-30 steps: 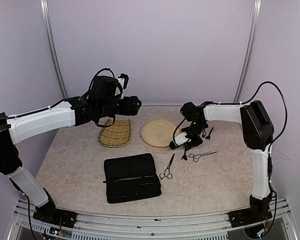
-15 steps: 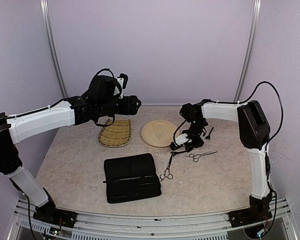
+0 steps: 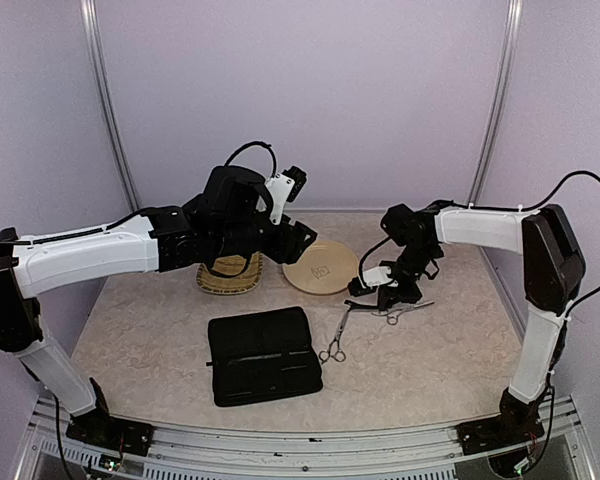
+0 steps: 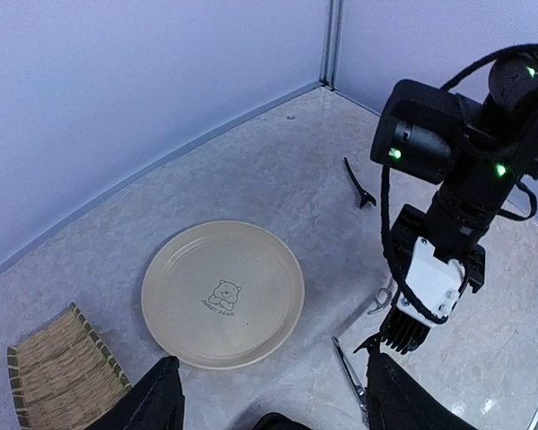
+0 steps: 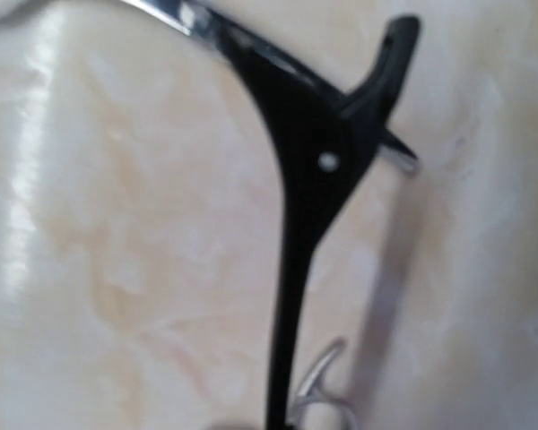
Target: Sort the hair-cutting tools
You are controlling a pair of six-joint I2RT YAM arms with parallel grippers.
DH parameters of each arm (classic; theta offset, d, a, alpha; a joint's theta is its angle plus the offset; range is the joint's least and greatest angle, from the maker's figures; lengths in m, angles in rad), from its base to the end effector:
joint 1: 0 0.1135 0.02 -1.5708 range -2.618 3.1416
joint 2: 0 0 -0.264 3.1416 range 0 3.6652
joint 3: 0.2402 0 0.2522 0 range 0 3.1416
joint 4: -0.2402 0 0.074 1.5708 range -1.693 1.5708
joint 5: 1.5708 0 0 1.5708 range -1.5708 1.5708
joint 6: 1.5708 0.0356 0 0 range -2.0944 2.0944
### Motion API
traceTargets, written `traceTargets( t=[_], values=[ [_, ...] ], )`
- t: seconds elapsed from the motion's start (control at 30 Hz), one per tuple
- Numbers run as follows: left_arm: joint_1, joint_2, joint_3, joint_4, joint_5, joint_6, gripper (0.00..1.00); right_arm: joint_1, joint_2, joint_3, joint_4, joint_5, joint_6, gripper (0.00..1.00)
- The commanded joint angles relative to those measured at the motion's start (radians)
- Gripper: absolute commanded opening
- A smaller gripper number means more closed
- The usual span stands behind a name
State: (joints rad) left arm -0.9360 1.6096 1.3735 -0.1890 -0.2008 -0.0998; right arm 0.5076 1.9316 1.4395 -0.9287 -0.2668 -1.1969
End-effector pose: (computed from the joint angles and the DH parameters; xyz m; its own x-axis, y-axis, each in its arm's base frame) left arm 0.2320 -0.3031 0.3334 -0.3112 0.2579 -0.9147 0.6535 0.7569 -0.0089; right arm 0.3220 0.1898 0.1905 0.1529 -0.9425 -0.2972 -0.9882 -0.1465 -0.0439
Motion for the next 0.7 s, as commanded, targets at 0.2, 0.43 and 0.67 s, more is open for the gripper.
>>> traceTargets(
  t=[0.2,0.43,0.67],
  values=[
    [0.034,0.007,0.074,-0.304,0.062,0.12,0.66,0.089,-0.215,-0.179,0.131,0.035,0.146,0.0],
    [0.189,-0.136,-0.074,-0.346,0.192,0.022,0.64,0.233,-0.167,-0.027,0.089,0.01,0.273,0.0],
    [0.243,-0.258,-0.2,-0.403,0.193,-0.078,0.54,0.391,0.012,0.143,0.1,-0.064,0.377,0.0]
  ],
)
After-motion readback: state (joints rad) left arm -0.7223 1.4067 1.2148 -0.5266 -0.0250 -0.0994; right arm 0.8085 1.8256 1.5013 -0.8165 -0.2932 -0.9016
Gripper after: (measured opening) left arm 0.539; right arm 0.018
